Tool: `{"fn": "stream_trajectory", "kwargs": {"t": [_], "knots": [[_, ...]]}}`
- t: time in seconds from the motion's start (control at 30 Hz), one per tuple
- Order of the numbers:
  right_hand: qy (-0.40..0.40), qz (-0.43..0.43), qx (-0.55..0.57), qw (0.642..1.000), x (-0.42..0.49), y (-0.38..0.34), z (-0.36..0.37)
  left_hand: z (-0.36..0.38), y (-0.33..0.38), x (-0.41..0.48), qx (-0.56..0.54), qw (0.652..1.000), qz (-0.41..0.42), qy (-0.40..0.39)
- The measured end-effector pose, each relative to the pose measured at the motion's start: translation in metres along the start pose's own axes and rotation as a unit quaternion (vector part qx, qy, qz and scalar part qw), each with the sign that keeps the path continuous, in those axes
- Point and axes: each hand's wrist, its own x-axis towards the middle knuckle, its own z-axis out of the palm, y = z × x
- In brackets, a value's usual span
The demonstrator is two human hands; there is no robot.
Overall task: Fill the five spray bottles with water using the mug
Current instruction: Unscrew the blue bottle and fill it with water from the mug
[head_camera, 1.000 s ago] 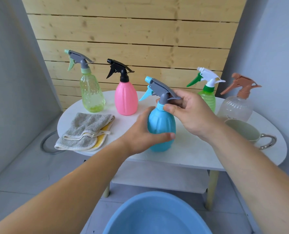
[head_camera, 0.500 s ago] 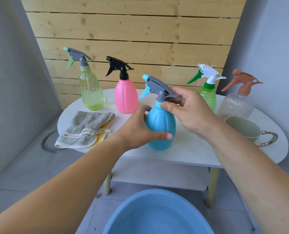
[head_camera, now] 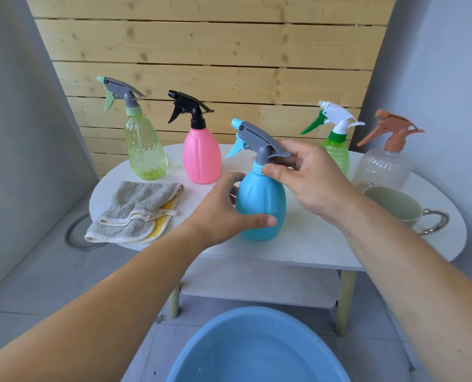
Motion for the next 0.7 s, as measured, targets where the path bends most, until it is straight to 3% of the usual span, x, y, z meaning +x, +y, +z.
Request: {"fn": "stream_trajectory", "kwargs": {"t": [0.13, 0.23, 0.37, 0.5, 0.6, 0.7], "knots": [[0.005, 0.003, 0.009, 1.0, 0.0002, 0.0019, -0.0017, 0.0045, -0.0019, 0.0022, -0.062, 0.998, -0.002, -0.028], [0.012, 0.002, 0.011, 1.0, -0.0005, 0.0047, -0.0026, 0.0072, 0.0, 0.0029, 0.045, 0.998, 0.0, 0.045], [0.009, 0.007, 0.021, 1.0, -0.0003, 0.0048, -0.002, 0.0093, -0.0011, 0.0035, 0.0, 1.0, 0.017, -0.024], [0.006, 0.009, 0.027, 1.0, -0.0011, 0.0051, -0.0016, 0.0082, -0.0002, 0.0024, 0.04, 0.998, 0.02, 0.033], [0.004, 0.009, 0.028, 1.0, -0.0011, 0.0035, -0.0006, 0.0117, -0.0005, 0.0004, -0.021, 1.0, 0.005, -0.013], [0.013, 0.007, 0.026, 1.0, -0.001, 0.0035, 0.0002, 0.0036, -0.0015, 0.0016, -0.014, 1.0, 0.02, -0.013]]}}
